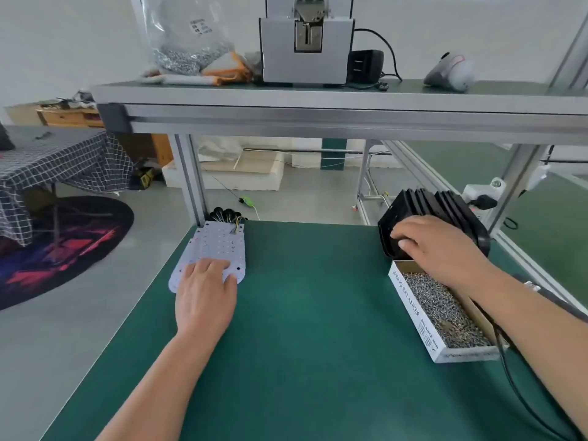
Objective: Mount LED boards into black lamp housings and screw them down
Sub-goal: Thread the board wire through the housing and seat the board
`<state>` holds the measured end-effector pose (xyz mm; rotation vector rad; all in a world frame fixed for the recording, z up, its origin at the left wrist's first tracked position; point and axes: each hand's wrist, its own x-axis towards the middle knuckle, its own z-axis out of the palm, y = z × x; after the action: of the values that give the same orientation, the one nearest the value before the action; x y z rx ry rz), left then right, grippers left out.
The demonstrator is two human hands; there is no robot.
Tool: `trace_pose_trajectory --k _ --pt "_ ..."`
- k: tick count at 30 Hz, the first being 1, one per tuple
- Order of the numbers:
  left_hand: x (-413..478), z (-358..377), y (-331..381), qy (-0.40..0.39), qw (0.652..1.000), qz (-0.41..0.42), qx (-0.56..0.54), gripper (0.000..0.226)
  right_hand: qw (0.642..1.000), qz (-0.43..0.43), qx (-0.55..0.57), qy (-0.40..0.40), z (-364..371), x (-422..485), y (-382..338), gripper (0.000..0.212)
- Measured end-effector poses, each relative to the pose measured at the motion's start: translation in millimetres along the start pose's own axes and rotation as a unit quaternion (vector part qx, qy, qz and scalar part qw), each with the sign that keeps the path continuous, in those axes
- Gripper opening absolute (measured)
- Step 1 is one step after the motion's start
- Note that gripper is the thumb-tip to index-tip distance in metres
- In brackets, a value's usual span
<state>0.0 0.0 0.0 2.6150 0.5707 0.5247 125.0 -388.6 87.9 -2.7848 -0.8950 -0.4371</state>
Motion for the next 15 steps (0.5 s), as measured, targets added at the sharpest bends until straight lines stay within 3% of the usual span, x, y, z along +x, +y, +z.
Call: trace_pose_trajectory --k 3,6,9,12,15 --pt "17.5 4.0 -15.2 -0.007 0.997 -0.017 0.079 0.045 0.993 -0.001 -0.111 -0.046 5.4 17.6 20.1 0.036" --pt "23.5 9.5 -21.8 -0.032 0.994 -0.018 0.102 0.048 0.976 0.011 -0.179 -0.122 8.4 21.7 28.3 0.032" --pt "22.2 11.8 -24.5 -0.024 0.996 -0.018 0.087 0.041 0.961 0.025 -0.233 -0.145 12.3 22.2 33.3 0.030" --pt "23.3 11.4 -27.2 -0.013 0.998 -0.033 0.047 0.033 0.959 0.014 -0.243 -0.146 13.9 24.0 31.5 0.033" --pt "23.0 10.0 -26.5 -0.008 0.999 -0.043 0.010 0.039 0.969 0.015 -0.208 -0.131 13.3 23.0 31.8 0.025"
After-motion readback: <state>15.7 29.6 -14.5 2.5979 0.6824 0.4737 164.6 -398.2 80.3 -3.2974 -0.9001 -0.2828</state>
